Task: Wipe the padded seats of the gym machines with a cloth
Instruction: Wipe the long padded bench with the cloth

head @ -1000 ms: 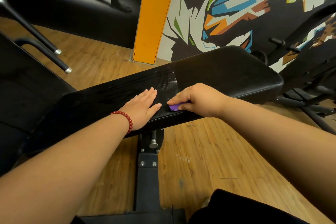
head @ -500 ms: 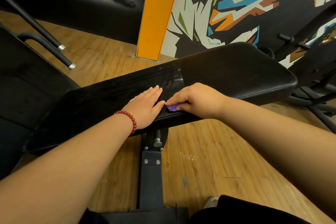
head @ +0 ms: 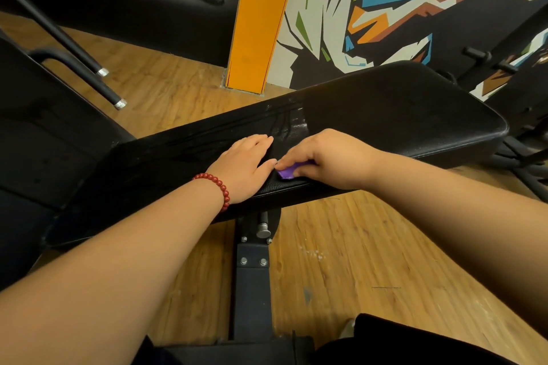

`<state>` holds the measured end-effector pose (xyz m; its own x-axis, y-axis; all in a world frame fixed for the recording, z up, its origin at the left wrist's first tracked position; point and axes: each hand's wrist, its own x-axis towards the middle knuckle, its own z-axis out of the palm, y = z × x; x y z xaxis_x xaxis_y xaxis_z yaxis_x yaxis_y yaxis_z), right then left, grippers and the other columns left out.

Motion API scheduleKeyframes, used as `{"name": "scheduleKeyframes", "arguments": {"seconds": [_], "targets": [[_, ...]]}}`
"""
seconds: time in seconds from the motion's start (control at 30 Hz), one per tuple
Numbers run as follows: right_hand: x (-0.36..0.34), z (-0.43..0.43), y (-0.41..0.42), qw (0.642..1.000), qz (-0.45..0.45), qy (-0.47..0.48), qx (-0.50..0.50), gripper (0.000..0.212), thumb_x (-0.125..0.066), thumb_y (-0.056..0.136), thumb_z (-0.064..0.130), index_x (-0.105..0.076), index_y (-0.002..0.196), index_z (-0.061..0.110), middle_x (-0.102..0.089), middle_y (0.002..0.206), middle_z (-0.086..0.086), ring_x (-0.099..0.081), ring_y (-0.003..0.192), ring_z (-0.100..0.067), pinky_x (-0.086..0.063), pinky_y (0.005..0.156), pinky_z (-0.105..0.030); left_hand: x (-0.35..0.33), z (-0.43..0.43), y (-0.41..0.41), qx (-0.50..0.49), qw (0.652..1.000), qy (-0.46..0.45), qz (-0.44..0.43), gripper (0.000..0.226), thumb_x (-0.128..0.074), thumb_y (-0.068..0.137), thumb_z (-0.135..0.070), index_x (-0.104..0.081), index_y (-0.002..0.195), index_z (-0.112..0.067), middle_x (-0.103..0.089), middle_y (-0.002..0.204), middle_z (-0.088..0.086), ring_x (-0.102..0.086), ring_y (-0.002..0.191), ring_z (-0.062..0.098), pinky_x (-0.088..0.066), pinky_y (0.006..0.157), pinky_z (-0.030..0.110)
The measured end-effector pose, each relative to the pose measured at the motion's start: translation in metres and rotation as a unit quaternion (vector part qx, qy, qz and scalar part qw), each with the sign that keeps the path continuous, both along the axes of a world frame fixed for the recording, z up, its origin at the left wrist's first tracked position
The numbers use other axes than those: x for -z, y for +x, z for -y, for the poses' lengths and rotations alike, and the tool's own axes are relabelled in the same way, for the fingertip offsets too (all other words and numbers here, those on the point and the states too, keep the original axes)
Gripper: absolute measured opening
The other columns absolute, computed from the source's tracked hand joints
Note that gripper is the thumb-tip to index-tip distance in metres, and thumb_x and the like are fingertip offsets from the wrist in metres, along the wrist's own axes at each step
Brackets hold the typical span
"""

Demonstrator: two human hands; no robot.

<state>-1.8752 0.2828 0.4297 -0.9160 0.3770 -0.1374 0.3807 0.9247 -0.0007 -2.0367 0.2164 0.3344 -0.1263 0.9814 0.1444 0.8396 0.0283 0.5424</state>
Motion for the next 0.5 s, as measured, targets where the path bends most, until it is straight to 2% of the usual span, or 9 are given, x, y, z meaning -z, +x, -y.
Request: {"name": "scheduleKeyframes", "arguments": {"seconds": [0.2, 0.4, 0.5], "targets": [[-0.011, -0.003, 0.007, 1.0, 0.014, -0.007, 0.001, 0.035, -0.062, 0.092, 0.018, -0.063, 0.126, 0.028, -0.064, 0.125, 0.011, -0.057, 0.115, -0.004, -0.042, 0.103, -0.021, -0.002, -0.006, -0.002, 0.017, 1.0, -0.013, 0.009, 0.056, -0.032, 0.104, -0.037, -0.013, 0.155, -0.023, -0.005, 0.162, -0.009, -0.001, 0.148, 0.01, -0.008, 0.118, 0.033], [-0.01, -0.005, 0.008, 1.0, 0.012, 0.012, -0.009, 0.033, -0.061, 0.093, 0.017, -0.064, 0.124, 0.026, -0.066, 0.122, 0.008, -0.058, 0.113, -0.006, -0.043, 0.103, -0.025, 0.0, -0.014, -0.008, 0.025, 0.999, -0.022, 0.024, 0.057, -0.03, 0.104, -0.038, -0.01, 0.155, -0.023, -0.002, 0.162, -0.009, 0.001, 0.148, 0.009, -0.008, 0.118, 0.034], [-0.008, -0.016, -0.005, 0.999, -0.006, 0.037, 0.029, 0.032, -0.059, 0.094, 0.017, -0.063, 0.125, 0.025, -0.065, 0.123, 0.006, -0.058, 0.114, -0.009, -0.041, 0.102, -0.023, 0.003, -0.014, -0.008, 0.028, 0.999, -0.02, 0.032, 0.056, -0.03, 0.104, -0.038, -0.011, 0.155, -0.022, -0.003, 0.162, -0.008, 0.0, 0.148, 0.01, -0.007, 0.119, 0.032]]}}
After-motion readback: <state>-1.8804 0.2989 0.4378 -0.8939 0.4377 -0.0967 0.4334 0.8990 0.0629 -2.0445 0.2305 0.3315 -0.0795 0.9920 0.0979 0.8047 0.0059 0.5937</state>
